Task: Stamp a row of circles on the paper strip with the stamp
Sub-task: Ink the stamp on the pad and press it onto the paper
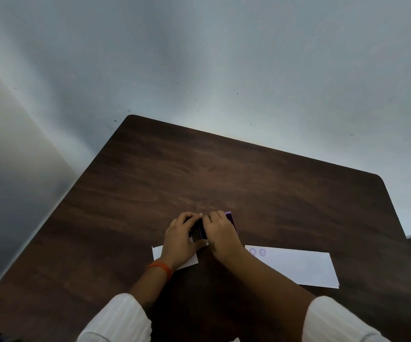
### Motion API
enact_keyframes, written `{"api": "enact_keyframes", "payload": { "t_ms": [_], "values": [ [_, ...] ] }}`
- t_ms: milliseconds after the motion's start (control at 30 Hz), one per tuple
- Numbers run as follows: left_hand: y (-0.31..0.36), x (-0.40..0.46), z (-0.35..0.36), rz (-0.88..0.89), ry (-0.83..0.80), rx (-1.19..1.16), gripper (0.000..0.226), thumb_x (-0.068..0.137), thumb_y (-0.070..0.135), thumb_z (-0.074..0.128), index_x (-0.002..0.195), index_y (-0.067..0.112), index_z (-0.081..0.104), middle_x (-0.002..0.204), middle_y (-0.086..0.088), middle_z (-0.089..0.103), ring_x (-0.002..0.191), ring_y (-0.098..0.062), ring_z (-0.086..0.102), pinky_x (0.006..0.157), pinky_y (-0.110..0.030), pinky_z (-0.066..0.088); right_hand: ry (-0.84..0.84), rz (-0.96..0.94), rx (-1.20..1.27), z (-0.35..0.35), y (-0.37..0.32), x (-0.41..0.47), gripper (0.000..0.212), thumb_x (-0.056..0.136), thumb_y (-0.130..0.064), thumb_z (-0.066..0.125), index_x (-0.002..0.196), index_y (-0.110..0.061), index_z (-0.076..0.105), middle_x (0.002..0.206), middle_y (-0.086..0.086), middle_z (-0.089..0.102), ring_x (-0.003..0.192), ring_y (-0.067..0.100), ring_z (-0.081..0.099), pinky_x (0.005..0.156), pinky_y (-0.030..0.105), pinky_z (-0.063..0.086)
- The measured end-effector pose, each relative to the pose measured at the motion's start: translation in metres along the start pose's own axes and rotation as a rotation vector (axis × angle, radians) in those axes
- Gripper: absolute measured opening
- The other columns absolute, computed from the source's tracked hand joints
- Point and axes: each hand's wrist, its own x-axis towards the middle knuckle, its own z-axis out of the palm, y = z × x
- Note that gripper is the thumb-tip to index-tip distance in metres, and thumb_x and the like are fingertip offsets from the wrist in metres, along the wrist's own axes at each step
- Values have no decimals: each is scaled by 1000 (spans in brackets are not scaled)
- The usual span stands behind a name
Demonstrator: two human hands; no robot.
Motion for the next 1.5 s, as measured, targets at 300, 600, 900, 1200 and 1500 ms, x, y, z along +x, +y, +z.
{"api": "enact_keyframes", "payload": {
  "t_ms": [300, 600, 900, 1200, 1500],
  "values": [
    [-1, 0, 1, 6, 13, -4, 70, 69, 36, 75, 132, 25, 46, 131, 2, 48, 109, -16, 45, 89, -25, 36, 23, 46, 92, 0, 3, 4, 37, 81, -11, 58, 116, -2, 49, 119, 20, 55, 110, 30, 46, 91, 35, 39],
    [-1, 1, 2, 7, 22, -19, 71, 67, 38, 77, 130, 23, 48, 128, 2, 50, 108, -17, 47, 88, -27, 40, -56, -162, 15, -9, 23, 10, 33, 86, -8, 52, 117, 2, 49, 117, 22, 55, 108, 33, 46, 88, 36, 38],
    [1, 1, -3, -1, 10, -41, 72, 66, 37, 78, 131, 24, 48, 129, 1, 49, 111, -20, 46, 91, -33, 43, 3, 53, 270, -24, 22, 13, 20, 86, -8, 50, 88, 6, 64, 94, 25, 65, 87, 36, 58, 77, 38, 39],
    [-3, 2, 1, 9, 1, -47, 69, 69, 35, 76, 131, 27, 46, 129, 2, 48, 111, -17, 45, 90, -27, 40, -67, -60, 104, -5, 6, -1, 37, 85, -5, 52, 122, -3, 47, 130, 18, 51, 120, 30, 43, 101, 38, 36],
    [-4, 2, 2, 15, 14, -41, 68, 69, 35, 76, 130, 25, 47, 129, 1, 49, 112, -16, 45, 91, -27, 39, -47, -15, 123, -6, 4, 1, 38, 86, -6, 53, 123, -2, 46, 128, 19, 52, 119, 31, 44, 102, 38, 36]
  ]
}}
